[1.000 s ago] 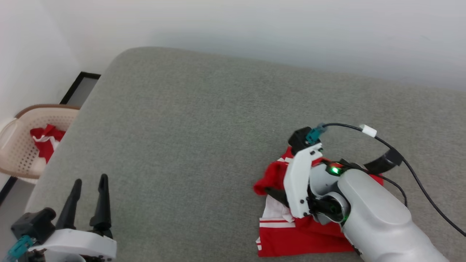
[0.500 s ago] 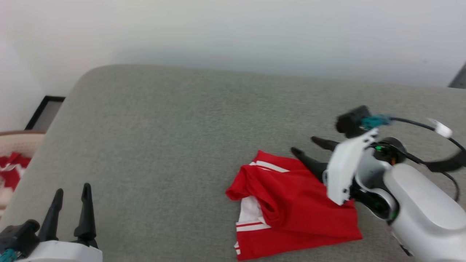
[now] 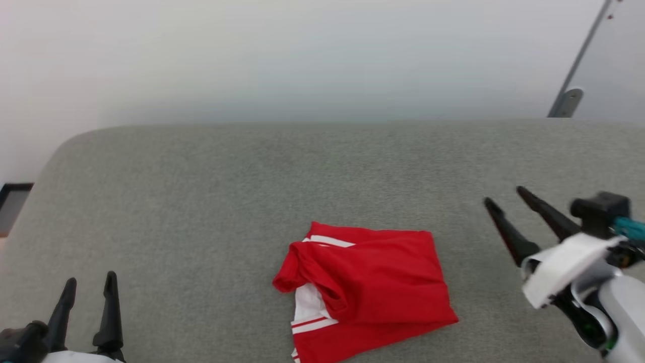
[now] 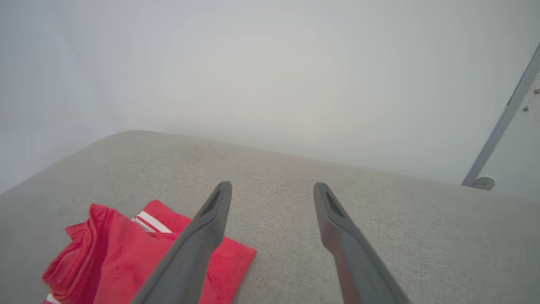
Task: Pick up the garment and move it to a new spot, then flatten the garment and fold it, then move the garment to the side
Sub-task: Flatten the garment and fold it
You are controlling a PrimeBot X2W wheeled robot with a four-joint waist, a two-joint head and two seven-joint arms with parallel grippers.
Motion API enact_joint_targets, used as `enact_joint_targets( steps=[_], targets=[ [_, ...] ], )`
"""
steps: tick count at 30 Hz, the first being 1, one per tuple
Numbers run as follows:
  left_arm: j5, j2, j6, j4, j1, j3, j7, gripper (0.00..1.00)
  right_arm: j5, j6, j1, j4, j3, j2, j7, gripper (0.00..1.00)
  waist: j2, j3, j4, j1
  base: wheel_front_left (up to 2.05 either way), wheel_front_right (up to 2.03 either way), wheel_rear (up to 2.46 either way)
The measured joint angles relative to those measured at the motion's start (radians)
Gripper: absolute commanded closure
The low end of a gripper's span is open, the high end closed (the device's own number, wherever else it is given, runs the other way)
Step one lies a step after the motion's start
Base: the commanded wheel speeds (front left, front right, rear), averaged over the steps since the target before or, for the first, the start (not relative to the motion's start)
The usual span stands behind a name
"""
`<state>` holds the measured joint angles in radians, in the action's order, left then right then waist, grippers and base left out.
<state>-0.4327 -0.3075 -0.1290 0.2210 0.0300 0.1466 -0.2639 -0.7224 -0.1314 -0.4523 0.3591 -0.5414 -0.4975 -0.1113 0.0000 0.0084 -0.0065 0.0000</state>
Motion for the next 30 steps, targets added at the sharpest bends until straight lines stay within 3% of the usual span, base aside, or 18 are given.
enact_joint_targets(
  steps=[9, 18, 30],
  targets=[
    [0.000, -0.012, 0.000, 0.002, 0.022, 0.004, 0.000, 0.00, 0.047, 0.000, 0.142, 0.018, 0.128, -0.011, -0.125, 0.00, 0.0000, -0.033, -0.040, 0.0000, 0.00, 0.00, 0.00],
    [-0.009, -0.034, 0.000, 0.000, 0.033, -0.015, 0.000, 0.00, 0.074, 0.000, 0.259, -0.016, 0.249, 0.027, -0.146, 0.00, 0.0000, -0.042, -0.044, 0.0000, 0.00, 0.00, 0.00],
    [-0.050, -0.078, 0.000, -0.002, 0.033, -0.071, 0.000, 0.00, 0.114, 0.000, 0.322, -0.055, 0.302, 0.061, -0.150, 0.00, 0.0000, -0.035, -0.050, 0.0000, 0.00, 0.00, 0.00]
  ],
)
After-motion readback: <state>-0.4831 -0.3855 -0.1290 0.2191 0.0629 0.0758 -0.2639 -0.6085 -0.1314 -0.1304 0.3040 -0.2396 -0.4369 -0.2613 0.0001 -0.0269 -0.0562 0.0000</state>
